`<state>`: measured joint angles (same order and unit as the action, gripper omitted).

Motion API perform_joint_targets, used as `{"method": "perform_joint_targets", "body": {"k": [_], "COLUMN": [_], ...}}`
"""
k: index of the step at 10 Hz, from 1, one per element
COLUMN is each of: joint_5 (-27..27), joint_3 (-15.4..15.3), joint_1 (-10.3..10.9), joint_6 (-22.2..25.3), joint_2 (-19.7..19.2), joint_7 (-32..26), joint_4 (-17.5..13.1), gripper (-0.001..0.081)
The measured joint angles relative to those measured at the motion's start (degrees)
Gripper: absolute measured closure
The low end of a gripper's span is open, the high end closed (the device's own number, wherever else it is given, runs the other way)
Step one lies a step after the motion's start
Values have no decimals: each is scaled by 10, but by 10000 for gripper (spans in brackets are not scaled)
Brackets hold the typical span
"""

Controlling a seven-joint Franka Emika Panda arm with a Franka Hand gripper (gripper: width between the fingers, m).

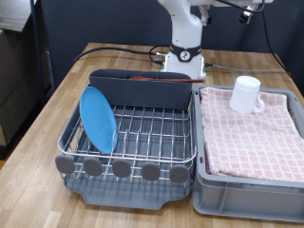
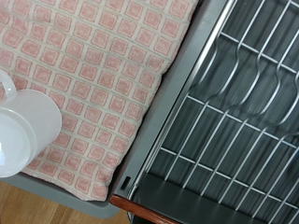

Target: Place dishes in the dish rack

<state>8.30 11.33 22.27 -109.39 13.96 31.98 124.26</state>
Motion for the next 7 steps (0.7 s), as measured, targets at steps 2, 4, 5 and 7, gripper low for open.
{"method": "perform_joint_targets", "body": {"k": [2, 4, 5, 7], "joint_5": [-2, -15, -21, -33], "joint_3": [-15, -29, -35, -47], "joint_1": [1, 2, 4, 5], "joint_6": [11, 34, 42, 49], "joint_2": [0, -1, -2, -9], "joint_7": [1, 5, 8, 11], "joint_4": [-10, -24, -30, -40], "gripper": [3, 3, 3, 3]}}
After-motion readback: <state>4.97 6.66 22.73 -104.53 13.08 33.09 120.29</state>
